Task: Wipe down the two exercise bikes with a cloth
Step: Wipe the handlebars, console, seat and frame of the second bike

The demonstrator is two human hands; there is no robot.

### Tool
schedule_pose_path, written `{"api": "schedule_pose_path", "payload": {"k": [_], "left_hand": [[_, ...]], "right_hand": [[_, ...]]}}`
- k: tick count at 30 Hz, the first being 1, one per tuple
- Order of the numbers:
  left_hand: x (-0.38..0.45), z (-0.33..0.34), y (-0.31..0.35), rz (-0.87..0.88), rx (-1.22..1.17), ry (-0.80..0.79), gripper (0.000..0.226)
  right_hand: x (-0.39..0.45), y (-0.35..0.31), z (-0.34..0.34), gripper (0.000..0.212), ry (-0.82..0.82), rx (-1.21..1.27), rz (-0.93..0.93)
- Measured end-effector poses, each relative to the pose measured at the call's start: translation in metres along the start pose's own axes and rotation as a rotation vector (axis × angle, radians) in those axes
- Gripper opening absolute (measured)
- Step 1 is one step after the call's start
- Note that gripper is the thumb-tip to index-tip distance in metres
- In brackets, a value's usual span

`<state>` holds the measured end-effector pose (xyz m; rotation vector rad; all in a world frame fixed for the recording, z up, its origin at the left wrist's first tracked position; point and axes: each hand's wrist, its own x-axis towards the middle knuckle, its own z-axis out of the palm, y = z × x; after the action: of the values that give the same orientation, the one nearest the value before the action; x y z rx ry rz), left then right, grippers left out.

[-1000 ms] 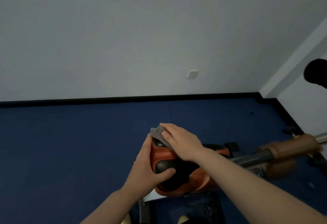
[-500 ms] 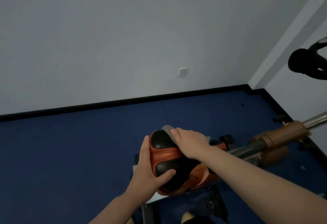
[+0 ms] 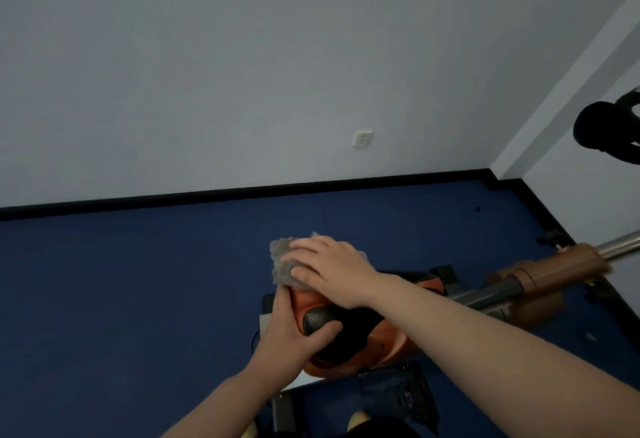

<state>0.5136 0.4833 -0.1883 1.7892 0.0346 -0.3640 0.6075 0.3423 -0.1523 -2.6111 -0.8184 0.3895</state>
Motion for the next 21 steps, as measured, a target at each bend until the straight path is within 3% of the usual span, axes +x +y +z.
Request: {"api": "schedule_pose_path", "payload": {"k": [2,4,8,9,13,15,18,19,21], "left_hand": [[0.0,-0.001,0.001,-0.037,0.02,-0.045,0.128],[-0.002,-0.002,0.001,-0.07,0.045,-0.062,0.131],[-0.007,0.004,-0.004,-0.096,0.026,0.006,0.092],[-0.007,0.005,-0.004,-0.119,0.006,0.012,0.084],[-0.008,0.003,-0.002,-0.169,-0.007,-0.024,0.074],[-0.009,0.002,-0.002,-0.168,0.007,-0.028,0.076],[-0.009,0.003,-0.002,-0.144,0.01,-0.01,0.078],[-0.009,0.004,-0.003,-0.143,0.001,-0.01,0.078],[-0.008,0.004,-0.003,-0.154,-0.017,-0.016,0.075]], "right_hand": [[0.014,0.002,-0.012,0.042,-0.061,0.12,0.169],[0.023,-0.006,-0.016,0.037,-0.11,0.115,0.228],[0.023,-0.019,-0.003,0.034,-0.1,-0.217,-0.171],[0.026,-0.016,-0.008,0.032,-0.118,-0.203,-0.164],[0.044,-0.014,-0.026,0.027,-0.254,0.076,0.162],[0.045,-0.017,-0.021,0.025,-0.273,-0.031,0.056],[0.03,-0.012,-0.013,0.025,-0.23,-0.143,-0.305],[0.029,-0.006,-0.014,0.025,-0.224,-0.082,-0.299],[0.028,-0.001,-0.021,0.029,-0.183,0.121,-0.037]]}}
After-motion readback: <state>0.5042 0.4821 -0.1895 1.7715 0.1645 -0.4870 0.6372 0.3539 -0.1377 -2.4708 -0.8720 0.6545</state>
